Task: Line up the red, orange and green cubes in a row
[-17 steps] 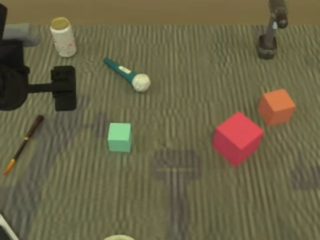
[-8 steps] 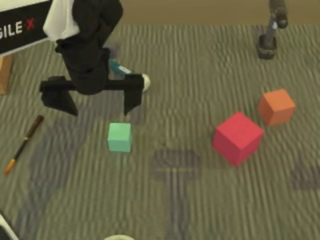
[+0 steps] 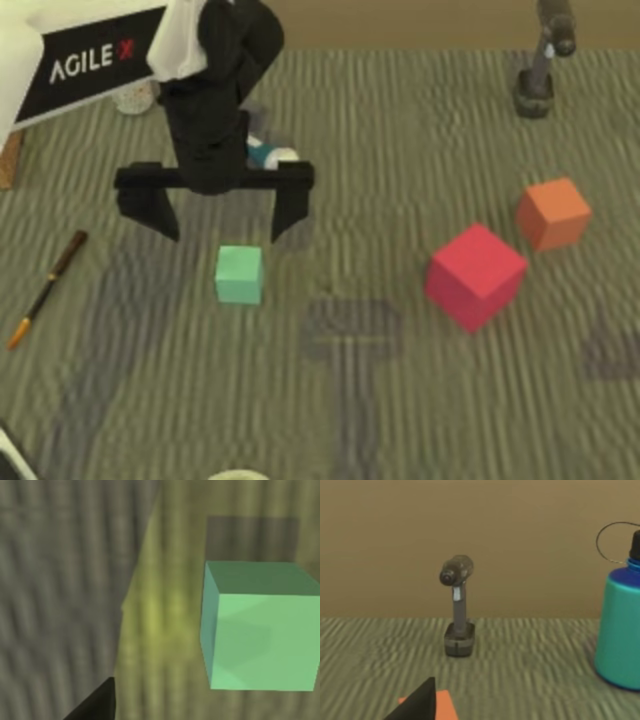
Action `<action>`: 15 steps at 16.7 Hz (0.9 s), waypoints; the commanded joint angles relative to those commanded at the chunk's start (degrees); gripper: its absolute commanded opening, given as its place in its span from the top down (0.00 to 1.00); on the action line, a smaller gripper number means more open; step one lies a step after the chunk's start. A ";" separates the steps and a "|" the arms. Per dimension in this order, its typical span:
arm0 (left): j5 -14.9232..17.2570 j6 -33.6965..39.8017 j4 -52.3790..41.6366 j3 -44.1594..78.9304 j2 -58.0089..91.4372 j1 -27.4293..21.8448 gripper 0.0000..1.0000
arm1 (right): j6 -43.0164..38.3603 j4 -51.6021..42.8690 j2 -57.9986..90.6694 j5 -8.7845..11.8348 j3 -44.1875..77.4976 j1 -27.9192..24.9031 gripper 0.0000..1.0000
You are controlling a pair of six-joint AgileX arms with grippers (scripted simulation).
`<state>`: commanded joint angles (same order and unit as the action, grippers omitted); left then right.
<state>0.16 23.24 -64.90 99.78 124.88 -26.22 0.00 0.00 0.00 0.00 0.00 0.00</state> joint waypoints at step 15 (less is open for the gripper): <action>0.07 -0.17 16.90 -9.90 7.00 0.08 0.00 | 0.00 0.00 0.00 0.00 0.00 0.00 0.00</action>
<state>0.23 23.07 -48.00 89.88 131.88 -26.14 0.00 0.00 0.00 0.00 0.00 0.00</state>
